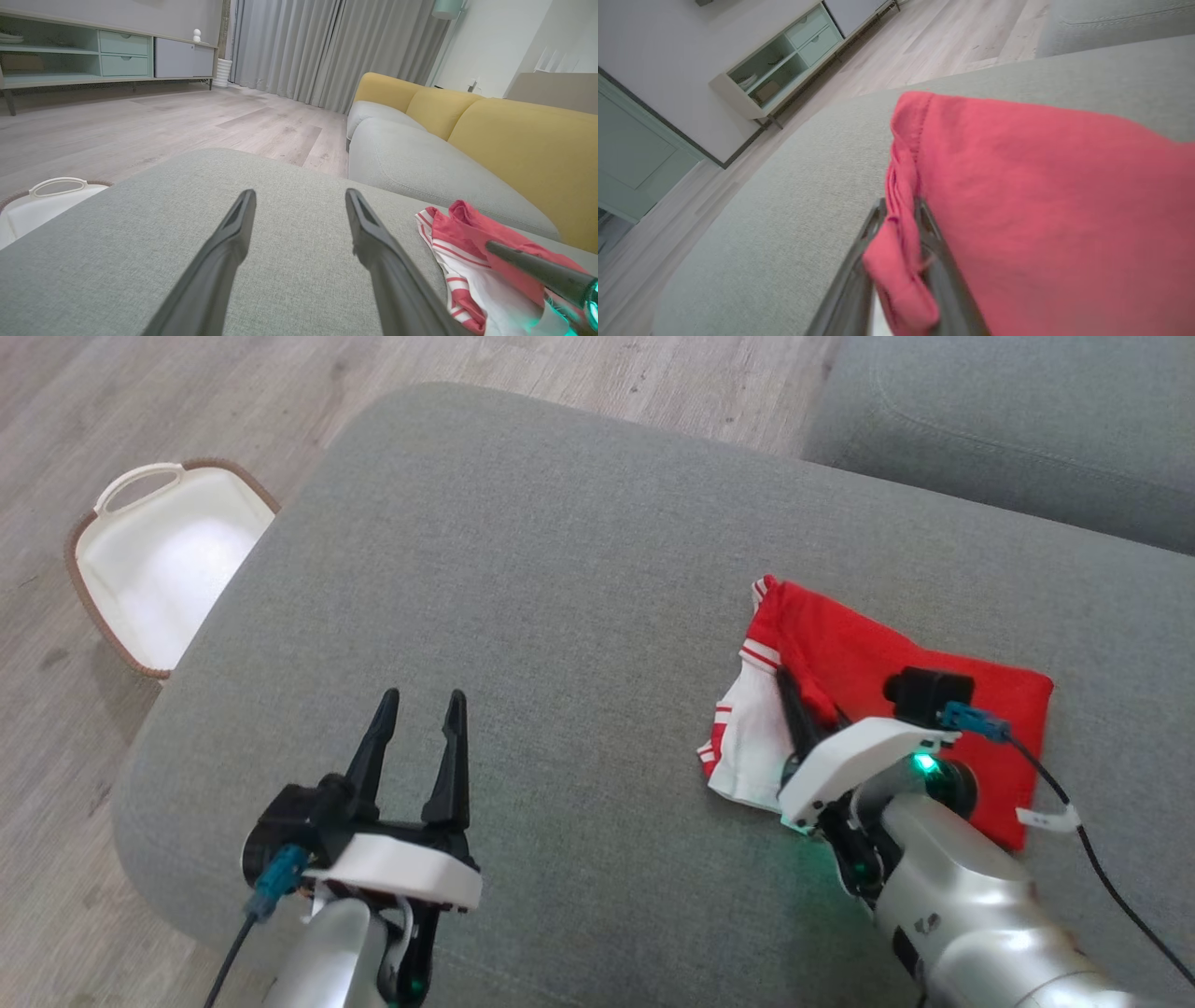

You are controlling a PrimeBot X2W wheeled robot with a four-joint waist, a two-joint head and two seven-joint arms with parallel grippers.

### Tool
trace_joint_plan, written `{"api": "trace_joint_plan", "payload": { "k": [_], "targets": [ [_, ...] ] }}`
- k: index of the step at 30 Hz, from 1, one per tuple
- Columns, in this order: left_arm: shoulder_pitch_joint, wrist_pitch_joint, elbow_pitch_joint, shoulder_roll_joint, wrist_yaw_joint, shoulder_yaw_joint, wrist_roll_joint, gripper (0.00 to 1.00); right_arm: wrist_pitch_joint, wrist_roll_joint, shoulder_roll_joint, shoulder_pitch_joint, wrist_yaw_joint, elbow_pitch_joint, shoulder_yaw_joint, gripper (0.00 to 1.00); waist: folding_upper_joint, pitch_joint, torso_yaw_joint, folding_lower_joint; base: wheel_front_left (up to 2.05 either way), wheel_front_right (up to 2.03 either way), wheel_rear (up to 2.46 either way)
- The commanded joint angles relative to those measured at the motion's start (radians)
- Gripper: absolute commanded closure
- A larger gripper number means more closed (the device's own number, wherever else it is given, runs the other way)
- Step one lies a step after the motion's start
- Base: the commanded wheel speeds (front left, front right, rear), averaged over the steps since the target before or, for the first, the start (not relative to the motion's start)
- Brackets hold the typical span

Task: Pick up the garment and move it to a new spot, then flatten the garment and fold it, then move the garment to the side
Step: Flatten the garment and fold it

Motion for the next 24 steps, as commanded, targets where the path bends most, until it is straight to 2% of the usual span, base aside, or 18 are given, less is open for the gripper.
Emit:
{"api": "trace_joint_plan", "payload": {
  "k": [1,6,11,14,18,24],
  "targets": [
    [-0.054,-0.005,-0.029,0.008,0.006,0.026,-0.01,0.0,-0.012,0.02,0.012,-0.028,-0.001,-0.036,0.029,0.0,0.0,0.002,0.001,-0.0001,0.0,0.0,0.0],
    [-0.059,-0.005,-0.025,0.008,0.011,0.032,-0.009,0.0,-0.011,0.076,0.012,-0.039,-0.001,-0.065,0.106,0.0,0.0,0.002,-0.011,-0.0001,0.0,0.0,0.0],
    [-0.055,-0.005,-0.027,0.008,0.011,0.043,-0.003,0.0,-0.014,0.073,0.012,-0.083,-0.001,-0.053,0.115,0.0,0.0,-0.012,-0.046,-0.0001,0.0,0.0,0.0],
    [-0.049,-0.005,-0.035,0.008,0.011,0.054,0.001,0.0,-0.014,0.004,0.012,-0.121,-0.001,-0.045,0.054,0.0,0.0,-0.022,-0.08,-0.0001,0.0,0.0,0.0],
    [-0.039,-0.005,-0.045,0.008,0.009,0.07,0.009,0.0,-0.015,-0.161,-0.014,-0.133,-0.001,-0.06,-0.066,0.0,0.0,-0.038,-0.134,-0.0001,0.0,0.0,0.0],
    [-0.022,-0.005,-0.06,0.008,0.01,0.096,0.017,0.0,-0.015,-0.404,-0.08,-0.036,-0.001,-0.199,-0.297,0.0,0.0,-0.055,-0.214,-0.0001,0.0,0.0,0.0]
  ]
}}
